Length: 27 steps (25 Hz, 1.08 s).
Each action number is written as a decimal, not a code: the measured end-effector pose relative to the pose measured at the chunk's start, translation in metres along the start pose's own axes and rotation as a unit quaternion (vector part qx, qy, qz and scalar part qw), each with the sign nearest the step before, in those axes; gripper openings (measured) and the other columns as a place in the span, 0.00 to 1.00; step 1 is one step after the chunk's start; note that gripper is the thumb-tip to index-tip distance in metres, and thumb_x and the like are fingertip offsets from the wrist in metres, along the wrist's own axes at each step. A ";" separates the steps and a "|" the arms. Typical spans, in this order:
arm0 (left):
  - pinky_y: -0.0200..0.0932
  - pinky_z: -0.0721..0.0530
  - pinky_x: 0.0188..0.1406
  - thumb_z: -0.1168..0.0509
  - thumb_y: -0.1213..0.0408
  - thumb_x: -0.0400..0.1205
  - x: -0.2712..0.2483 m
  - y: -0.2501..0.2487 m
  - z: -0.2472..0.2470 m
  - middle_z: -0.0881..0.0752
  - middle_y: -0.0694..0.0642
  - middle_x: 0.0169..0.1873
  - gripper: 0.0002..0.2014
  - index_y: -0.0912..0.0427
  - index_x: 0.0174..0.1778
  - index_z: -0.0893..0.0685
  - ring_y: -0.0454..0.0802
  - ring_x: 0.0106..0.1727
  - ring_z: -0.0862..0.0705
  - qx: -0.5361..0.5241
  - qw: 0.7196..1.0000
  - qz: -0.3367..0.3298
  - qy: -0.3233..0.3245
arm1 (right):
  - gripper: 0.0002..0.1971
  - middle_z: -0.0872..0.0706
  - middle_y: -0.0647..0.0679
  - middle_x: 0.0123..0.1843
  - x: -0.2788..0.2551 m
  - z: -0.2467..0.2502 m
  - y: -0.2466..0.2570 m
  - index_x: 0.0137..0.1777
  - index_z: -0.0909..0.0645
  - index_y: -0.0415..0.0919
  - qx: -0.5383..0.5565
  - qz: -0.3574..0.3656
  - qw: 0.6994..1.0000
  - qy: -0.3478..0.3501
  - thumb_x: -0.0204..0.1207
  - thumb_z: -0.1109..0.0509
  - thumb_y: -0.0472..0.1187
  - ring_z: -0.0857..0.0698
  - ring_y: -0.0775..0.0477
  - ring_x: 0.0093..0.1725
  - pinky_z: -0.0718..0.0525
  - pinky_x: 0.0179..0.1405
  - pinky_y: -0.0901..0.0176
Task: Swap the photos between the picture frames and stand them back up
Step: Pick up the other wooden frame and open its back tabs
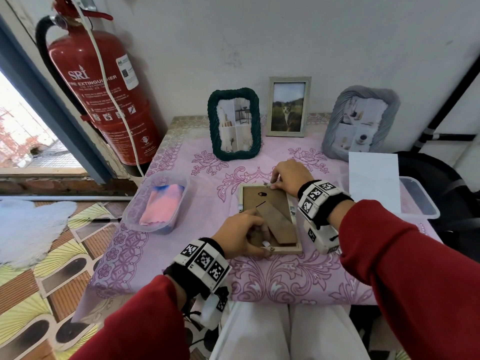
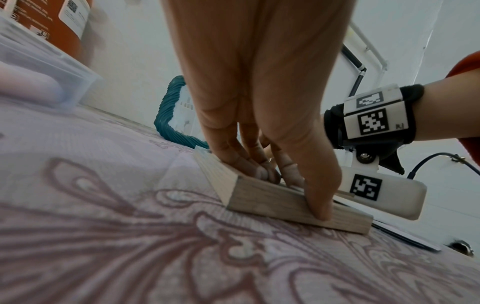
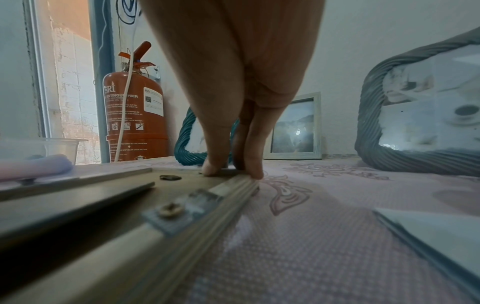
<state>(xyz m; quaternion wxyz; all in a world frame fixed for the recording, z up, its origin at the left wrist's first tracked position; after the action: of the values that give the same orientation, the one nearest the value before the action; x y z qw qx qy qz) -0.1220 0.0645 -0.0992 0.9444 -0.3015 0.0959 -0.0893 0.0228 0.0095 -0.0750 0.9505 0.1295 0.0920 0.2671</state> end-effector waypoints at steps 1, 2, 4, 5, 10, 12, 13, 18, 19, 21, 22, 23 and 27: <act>0.38 0.25 0.40 0.20 0.56 0.65 0.000 0.002 0.000 0.23 0.49 0.46 0.14 0.53 0.40 0.15 0.43 0.39 0.27 -0.008 1.000 0.004 -0.004 | 0.10 0.12 0.38 0.54 0.000 0.000 0.000 0.50 0.12 0.39 0.001 0.000 1.000 0.002 0.71 0.24 0.41 0.15 0.38 0.55 0.19 0.53 0.54; 0.37 0.26 0.39 0.19 0.56 0.64 -0.001 0.003 0.000 0.23 0.47 0.45 0.13 0.54 0.38 0.15 0.42 0.38 0.27 -0.013 1.000 0.007 -0.007 | 0.10 0.12 0.39 0.54 0.001 0.000 0.000 0.50 0.13 0.39 0.002 -0.001 1.000 0.005 0.71 0.24 0.42 0.15 0.38 0.55 0.19 0.53 0.54; 0.36 0.27 0.38 0.19 0.58 0.64 -0.001 0.004 -0.001 0.24 0.47 0.45 0.13 0.57 0.36 0.16 0.42 0.38 0.27 -0.018 1.000 0.008 -0.010 | 0.10 0.12 0.39 0.54 0.002 0.001 0.000 0.50 0.13 0.39 0.003 -0.002 1.000 0.012 0.71 0.24 0.41 0.15 0.38 0.55 0.19 0.52 0.54; 0.36 0.28 0.37 0.20 0.59 0.65 0.000 0.003 -0.002 0.23 0.49 0.45 0.13 0.58 0.34 0.17 0.43 0.39 0.27 -0.016 1.000 0.006 -0.011 | 0.10 0.12 0.39 0.54 0.002 0.001 0.000 0.50 0.13 0.39 0.002 -0.003 1.000 0.015 0.71 0.24 0.41 0.15 0.38 0.55 0.19 0.52 0.54; 0.36 0.32 0.35 0.20 0.63 0.65 0.000 0.002 -0.005 0.23 0.53 0.45 0.15 0.54 0.29 0.23 0.47 0.43 0.26 -0.005 1.000 0.004 -0.020 | 0.09 0.12 0.40 0.54 0.003 0.000 -0.002 0.50 0.13 0.39 0.008 -0.006 1.000 0.014 0.71 0.24 0.41 0.15 0.39 0.55 0.21 0.49 0.56; 0.36 0.32 0.35 0.20 0.63 0.64 0.000 0.002 -0.006 0.24 0.53 0.45 0.14 0.56 0.29 0.21 0.46 0.43 0.26 -0.004 1.000 0.005 -0.019 | 0.09 0.13 0.39 0.56 0.003 -0.001 -0.001 0.51 0.14 0.39 0.000 -0.004 1.000 0.014 0.72 0.25 0.40 0.16 0.38 0.56 0.21 0.51 0.55; 0.37 0.31 0.36 0.20 0.64 0.64 0.000 0.002 -0.006 0.23 0.55 0.46 0.12 0.58 0.29 0.20 0.47 0.44 0.25 -0.007 1.000 0.004 -0.017 | 0.10 0.14 0.38 0.56 0.003 -0.001 0.000 0.52 0.14 0.38 -0.007 -0.003 1.000 0.014 0.72 0.25 0.40 0.16 0.37 0.57 0.21 0.51 0.54; 0.47 0.21 0.44 0.21 0.63 0.66 -0.002 -0.001 -0.004 0.20 0.59 0.51 0.11 0.61 0.31 0.17 0.54 0.49 0.21 -0.021 1.000 -0.004 -0.002 | 0.10 0.14 0.38 0.57 0.006 -0.001 0.001 0.51 0.14 0.37 -0.010 -0.001 1.000 0.019 0.72 0.25 0.38 0.16 0.36 0.57 0.22 0.50 0.55; 0.48 0.21 0.45 0.21 0.63 0.67 -0.002 -0.001 -0.004 0.20 0.60 0.51 0.11 0.60 0.30 0.18 0.54 0.49 0.21 -0.024 1.000 -0.003 -0.001 | 0.09 0.14 0.38 0.57 0.006 0.000 0.001 0.51 0.14 0.37 -0.010 -0.002 1.000 0.019 0.71 0.24 0.38 0.16 0.36 0.57 0.22 0.50 0.55; 0.49 0.21 0.45 0.21 0.63 0.67 -0.003 -0.002 -0.003 0.20 0.60 0.51 0.11 0.59 0.29 0.19 0.55 0.49 0.21 -0.031 0.999 -0.004 0.002 | 0.09 0.15 0.38 0.57 0.007 -0.001 0.002 0.51 0.14 0.37 -0.016 -0.004 1.000 0.018 0.71 0.25 0.36 0.16 0.36 0.56 0.22 0.49 0.55; 0.48 0.21 0.45 0.21 0.63 0.66 -0.003 -0.002 -0.003 0.21 0.59 0.50 0.11 0.60 0.29 0.18 0.55 0.49 0.21 -0.033 0.999 -0.005 0.002 | 0.09 0.15 0.38 0.57 0.007 -0.001 0.002 0.51 0.14 0.37 -0.019 -0.005 1.000 0.017 0.71 0.25 0.36 0.17 0.36 0.56 0.22 0.49 0.55; 0.48 0.21 0.44 0.21 0.63 0.66 -0.004 -0.003 -0.003 0.21 0.59 0.50 0.11 0.61 0.30 0.18 0.54 0.49 0.21 -0.033 0.999 -0.007 0.000 | 0.09 0.15 0.38 0.56 0.007 0.000 0.002 0.51 0.14 0.37 -0.018 -0.006 1.000 0.015 0.71 0.25 0.36 0.17 0.36 0.56 0.22 0.49 0.56; 0.47 0.21 0.43 0.21 0.64 0.67 -0.007 -0.005 -0.002 0.23 0.57 0.47 0.11 0.62 0.31 0.17 0.54 0.48 0.22 -0.035 0.999 -0.023 -0.006 | 0.07 0.13 0.40 0.54 0.005 0.001 0.000 0.50 0.14 0.39 -0.014 -0.005 1.000 -0.004 0.72 0.27 0.35 0.16 0.37 0.56 0.20 0.51 0.54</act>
<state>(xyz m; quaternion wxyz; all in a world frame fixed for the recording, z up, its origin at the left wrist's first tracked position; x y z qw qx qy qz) -0.1294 0.0605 -0.0969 0.9315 -0.3372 0.0860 -0.1058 0.0268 0.0120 -0.0747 0.9539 0.1167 0.0847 0.2631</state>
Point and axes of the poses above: each hand's wrist, its own x-axis towards the middle knuckle, its own z-axis out of the back of the hand, y = z × x, the point moved 9 cm from there along x, towards the middle knuckle
